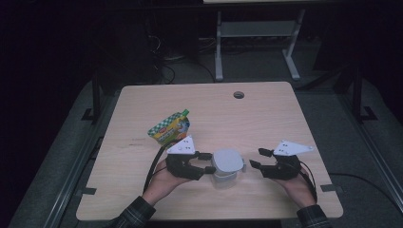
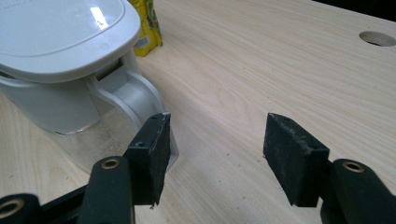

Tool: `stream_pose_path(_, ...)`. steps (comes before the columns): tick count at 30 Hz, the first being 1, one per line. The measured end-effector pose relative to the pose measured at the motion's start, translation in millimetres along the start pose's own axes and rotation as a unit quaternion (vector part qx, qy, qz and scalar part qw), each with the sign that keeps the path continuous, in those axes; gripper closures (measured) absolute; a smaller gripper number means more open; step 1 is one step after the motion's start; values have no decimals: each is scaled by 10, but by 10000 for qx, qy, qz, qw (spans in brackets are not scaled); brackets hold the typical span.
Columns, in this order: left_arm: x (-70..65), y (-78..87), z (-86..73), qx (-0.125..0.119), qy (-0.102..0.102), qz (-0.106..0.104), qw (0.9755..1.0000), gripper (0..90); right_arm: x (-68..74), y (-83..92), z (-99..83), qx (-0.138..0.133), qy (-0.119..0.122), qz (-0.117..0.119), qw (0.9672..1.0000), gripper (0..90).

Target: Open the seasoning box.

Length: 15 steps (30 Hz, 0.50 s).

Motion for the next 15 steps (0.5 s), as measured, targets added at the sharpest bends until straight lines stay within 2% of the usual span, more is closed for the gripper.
stream_pose_path(1, 10, 5, -1, 10, 13, 27, 10000, 538, -3, -1, -2, 3, -10, -3, 10000, 410)
stream_pose_path(9, 22, 21, 3, 20, -31, 111, 9999, 641, -22, 2, -6, -3, -18, -30, 10000, 410)
stream_pose_path(15, 30, 36, 10, -15, 8, 78, 10000, 754, -24, 4, -7, -8, -25, -32, 10000, 410)
Point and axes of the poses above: each handheld gripper's, and its own axes: y roughly backward along the jaws, z roughly out of its top, x roughly to its left, the point moved 9 cm from there along -y, roughly forward along the jaws, and after that the axes turned 9 degrees about z, right-handed, at the moved point
